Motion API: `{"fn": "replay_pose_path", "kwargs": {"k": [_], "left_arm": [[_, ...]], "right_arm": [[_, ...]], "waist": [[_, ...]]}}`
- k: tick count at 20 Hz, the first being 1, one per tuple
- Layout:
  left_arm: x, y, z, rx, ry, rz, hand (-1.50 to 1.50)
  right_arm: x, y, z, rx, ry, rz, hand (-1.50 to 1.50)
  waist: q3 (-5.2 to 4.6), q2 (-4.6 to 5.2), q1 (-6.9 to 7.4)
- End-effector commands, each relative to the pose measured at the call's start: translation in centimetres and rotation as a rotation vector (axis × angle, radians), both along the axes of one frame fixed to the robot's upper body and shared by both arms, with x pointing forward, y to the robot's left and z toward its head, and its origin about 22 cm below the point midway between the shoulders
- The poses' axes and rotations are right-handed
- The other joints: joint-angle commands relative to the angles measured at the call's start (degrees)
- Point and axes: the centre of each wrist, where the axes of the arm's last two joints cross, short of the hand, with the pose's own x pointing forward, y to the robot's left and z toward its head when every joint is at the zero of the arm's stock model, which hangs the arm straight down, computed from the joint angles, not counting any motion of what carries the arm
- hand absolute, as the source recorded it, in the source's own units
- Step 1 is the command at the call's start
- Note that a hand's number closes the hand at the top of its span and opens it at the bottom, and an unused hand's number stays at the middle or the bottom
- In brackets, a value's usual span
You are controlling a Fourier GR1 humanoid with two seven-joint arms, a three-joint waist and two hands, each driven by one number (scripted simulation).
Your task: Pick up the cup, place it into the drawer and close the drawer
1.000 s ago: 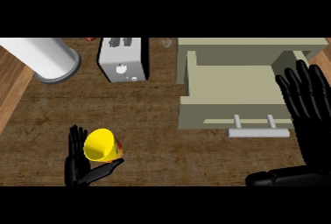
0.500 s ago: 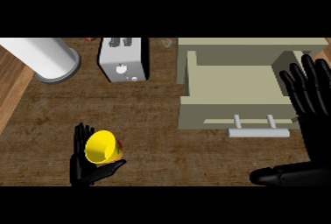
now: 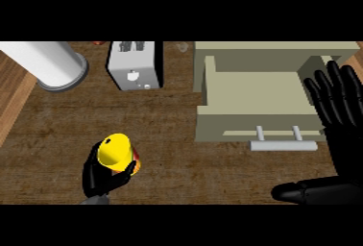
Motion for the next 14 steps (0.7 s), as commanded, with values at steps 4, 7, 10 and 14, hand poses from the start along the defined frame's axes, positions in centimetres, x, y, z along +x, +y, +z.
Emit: {"fn": "replay_pose_path", "kwargs": {"k": [4, 7, 10, 14], "left_arm": [[0.0, 1.6, -0.1, 0.073, -0.089, 0.027, 1.5], [1.5, 3.6, -0.2, 0.053, -0.084, -0.033, 1.5], [4.6, 4.6, 1.7, 0.077, -0.102, -0.059, 1.5], [2.5, 6.2, 1.6, 0.088, -0.154, -0.092, 1.5]], "right_arm": [[-0.2, -1.2, 0.6, 0.011, -0.012, -0.018, -1.5], [-0.6, -1.0, -1.5, 0.005, -0.008, 0.016, -1.5], [0.1, -1.5, -1.3, -0.018, -0.001, -0.009, -1.5], [0.0, -2.8, 0.2, 0.002, -0.007, -0.011, -1.5]], "waist": [[0.01, -0.02, 0.02], [-0.01, 0.08, -0.31], [-0.02, 0.14, -0.38], [0.02, -0.01, 0.06]]}}
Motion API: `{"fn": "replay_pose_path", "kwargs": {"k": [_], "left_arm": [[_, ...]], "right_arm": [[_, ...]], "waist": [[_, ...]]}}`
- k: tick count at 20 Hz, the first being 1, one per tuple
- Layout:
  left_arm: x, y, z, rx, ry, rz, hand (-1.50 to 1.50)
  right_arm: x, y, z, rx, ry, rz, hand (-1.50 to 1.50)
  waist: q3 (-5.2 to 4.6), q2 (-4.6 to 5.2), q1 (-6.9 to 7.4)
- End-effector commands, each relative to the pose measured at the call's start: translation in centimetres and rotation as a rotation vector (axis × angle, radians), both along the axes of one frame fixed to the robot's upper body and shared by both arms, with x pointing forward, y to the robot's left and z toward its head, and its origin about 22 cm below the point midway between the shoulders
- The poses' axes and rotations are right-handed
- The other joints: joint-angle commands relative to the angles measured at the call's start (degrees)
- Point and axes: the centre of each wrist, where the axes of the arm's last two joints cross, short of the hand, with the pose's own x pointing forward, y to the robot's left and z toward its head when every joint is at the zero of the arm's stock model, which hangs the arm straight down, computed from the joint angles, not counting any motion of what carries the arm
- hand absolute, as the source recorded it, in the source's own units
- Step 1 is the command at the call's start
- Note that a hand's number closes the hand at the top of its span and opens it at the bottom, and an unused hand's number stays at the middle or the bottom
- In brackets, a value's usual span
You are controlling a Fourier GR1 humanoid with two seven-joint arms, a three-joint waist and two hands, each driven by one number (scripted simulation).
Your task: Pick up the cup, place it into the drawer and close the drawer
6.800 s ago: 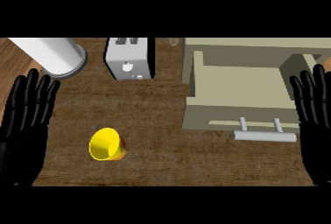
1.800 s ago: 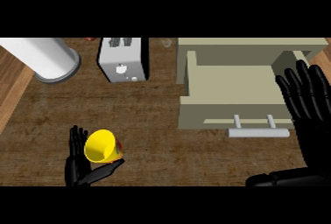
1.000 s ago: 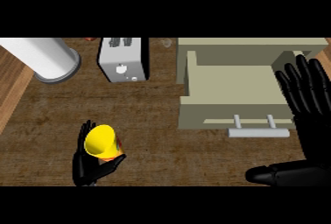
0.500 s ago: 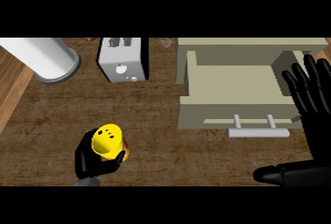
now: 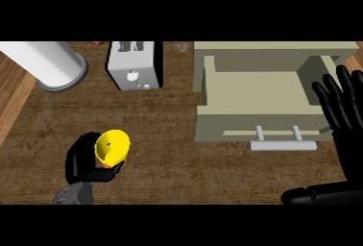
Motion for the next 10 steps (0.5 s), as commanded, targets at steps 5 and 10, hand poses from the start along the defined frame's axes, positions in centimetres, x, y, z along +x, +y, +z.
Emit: {"fn": "replay_pose_path", "kwargs": {"k": [5, 10], "left_arm": [[2.3, -0.1, 2.8, -0.04, -0.177, -0.119, 1.5], [5.0, -4.0, 8.1, 0.023, -0.204, -0.24, 1.5]], "right_arm": [[-0.8, 1.8, 0.3, 0.01, 0.008, -0.008, -1.5], [-0.8, -0.1, 0.1, 0.003, 0.016, -0.001, -1.5]], "waist": [[0.01, -0.08, 0.22], [0.1, -0.27, 0.49]]}}
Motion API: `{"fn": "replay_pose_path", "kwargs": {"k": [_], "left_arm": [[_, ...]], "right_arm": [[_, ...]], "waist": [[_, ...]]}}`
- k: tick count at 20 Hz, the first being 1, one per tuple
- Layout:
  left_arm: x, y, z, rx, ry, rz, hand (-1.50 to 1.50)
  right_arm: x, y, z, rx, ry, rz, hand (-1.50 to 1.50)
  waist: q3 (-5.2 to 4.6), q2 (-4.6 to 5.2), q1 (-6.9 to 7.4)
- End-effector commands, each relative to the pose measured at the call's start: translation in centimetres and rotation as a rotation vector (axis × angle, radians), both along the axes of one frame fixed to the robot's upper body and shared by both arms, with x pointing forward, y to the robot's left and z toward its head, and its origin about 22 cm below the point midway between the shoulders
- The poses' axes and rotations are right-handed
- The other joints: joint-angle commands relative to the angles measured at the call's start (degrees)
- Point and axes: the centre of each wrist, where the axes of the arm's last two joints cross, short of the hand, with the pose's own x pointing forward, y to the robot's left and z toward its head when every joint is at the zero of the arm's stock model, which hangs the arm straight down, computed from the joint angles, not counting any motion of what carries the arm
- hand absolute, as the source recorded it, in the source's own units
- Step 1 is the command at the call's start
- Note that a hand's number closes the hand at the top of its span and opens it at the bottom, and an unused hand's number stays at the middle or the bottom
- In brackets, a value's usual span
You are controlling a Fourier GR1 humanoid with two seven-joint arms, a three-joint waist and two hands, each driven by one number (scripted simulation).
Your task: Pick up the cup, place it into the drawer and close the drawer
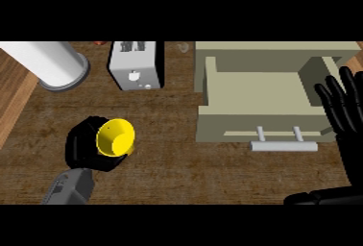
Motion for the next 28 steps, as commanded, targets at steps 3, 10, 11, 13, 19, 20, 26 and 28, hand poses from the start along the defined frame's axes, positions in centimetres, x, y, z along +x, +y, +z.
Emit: {"fn": "replay_pose_path", "kwargs": {"k": [3, 10, 11, 13, 19, 20, 26, 28], "left_arm": [[1.8, -3.8, 5.7, -0.002, -0.064, -0.126, 1.5], [4.8, -6.2, 13.5, -0.01, -0.077, -0.155, 1.5], [2.6, -8.5, 14.2, -0.038, -0.083, -0.173, 1.5], [5.2, -8.8, 16.2, -0.015, -0.103, -0.157, 1.5], [6.0, -13.2, 20.3, 0.045, -0.121, -0.161, 1.5], [7.1, -12.3, 21.6, 0.035, -0.108, -0.151, 1.5], [7.5, -13.7, 25.1, 0.093, -0.113, -0.172, 1.5], [8.4, -17.2, 26.1, 0.118, -0.106, -0.147, 1.5]], "right_arm": [[-1.0, 0.1, -0.6, 0.0, 0.008, 0.004, -1.5], [0.4, 0.9, -1.1, 0.007, 0.009, -0.003, -1.5], [1.3, -1.9, -0.8, -0.008, 0.013, -0.022, -1.5], [0.2, 0.3, 0.7, 0.002, -0.004, -0.006, -1.5], [0.0, 0.2, 1.3, -0.001, -0.017, -0.016, -1.5], [1.6, -0.9, 0.1, -0.009, -0.009, -0.018, -1.5], [1.8, -0.4, 0.1, 0.003, 0.02, -0.017, -1.5], [-0.5, -0.7, -0.5, 0.001, 0.019, -0.002, -1.5]], "waist": [[0.02, -0.06, -0.01], [-0.01, 0.11, -0.25], [0.03, -0.03, 0.17], [-0.03, 0.1, -0.39], [-0.02, 0.1, -0.46], [-0.01, 0.18, -0.37], [-0.02, 0.13, -0.22], [-0.01, 0.13, -0.82]]}}
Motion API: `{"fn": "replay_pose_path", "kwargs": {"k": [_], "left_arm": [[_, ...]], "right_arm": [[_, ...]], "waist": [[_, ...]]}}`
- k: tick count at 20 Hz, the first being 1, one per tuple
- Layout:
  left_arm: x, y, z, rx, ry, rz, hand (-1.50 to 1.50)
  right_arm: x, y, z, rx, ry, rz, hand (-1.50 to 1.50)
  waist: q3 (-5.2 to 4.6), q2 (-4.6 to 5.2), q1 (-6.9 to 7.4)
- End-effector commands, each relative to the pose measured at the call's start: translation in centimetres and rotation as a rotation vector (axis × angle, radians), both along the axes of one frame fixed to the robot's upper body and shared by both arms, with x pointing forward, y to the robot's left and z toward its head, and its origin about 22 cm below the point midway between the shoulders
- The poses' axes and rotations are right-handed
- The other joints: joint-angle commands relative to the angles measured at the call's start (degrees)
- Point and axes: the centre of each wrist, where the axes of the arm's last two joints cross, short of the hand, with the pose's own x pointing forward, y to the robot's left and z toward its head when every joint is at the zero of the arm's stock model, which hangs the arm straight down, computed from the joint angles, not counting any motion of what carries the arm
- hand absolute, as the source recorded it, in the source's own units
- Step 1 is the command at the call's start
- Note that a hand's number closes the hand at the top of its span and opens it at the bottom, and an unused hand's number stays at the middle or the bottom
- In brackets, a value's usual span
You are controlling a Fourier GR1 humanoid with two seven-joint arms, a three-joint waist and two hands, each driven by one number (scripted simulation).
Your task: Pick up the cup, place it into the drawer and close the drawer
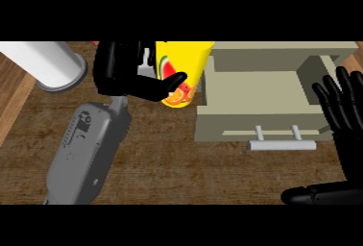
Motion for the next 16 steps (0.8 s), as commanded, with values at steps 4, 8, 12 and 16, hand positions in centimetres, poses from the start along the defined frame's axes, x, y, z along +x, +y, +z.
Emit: {"fn": "replay_pose_path", "kwargs": {"k": [4, 8, 12, 16], "left_arm": [[2.4, -3.5, 3.6, 0.044, 0.036, -0.002, 1.5], [3.3, -4.8, 3.3, 0.089, 0.056, -0.015, 1.5], [4.3, -7.6, 2.8, 0.116, 0.074, 0.007, 1.5], [5.0, -8.0, 3.1, 0.126, 0.123, 0.011, 1.5]], "right_arm": [[0.3, -0.6, -1.8, -0.011, 0.0, 0.0, -1.5], [-0.2, -0.4, -2.1, 0.007, 0.002, -0.011, -1.5], [0.9, 0.9, 0.5, -0.002, -0.005, 0.002, -1.5], [2.0, -0.3, -1.4, 0.005, -0.007, -0.007, -1.5]], "waist": [[0.01, 0.1, -0.22], [0.01, 0.08, -0.25], [-0.01, 0.21, -0.93], [0.01, 0.2, -0.57]]}}
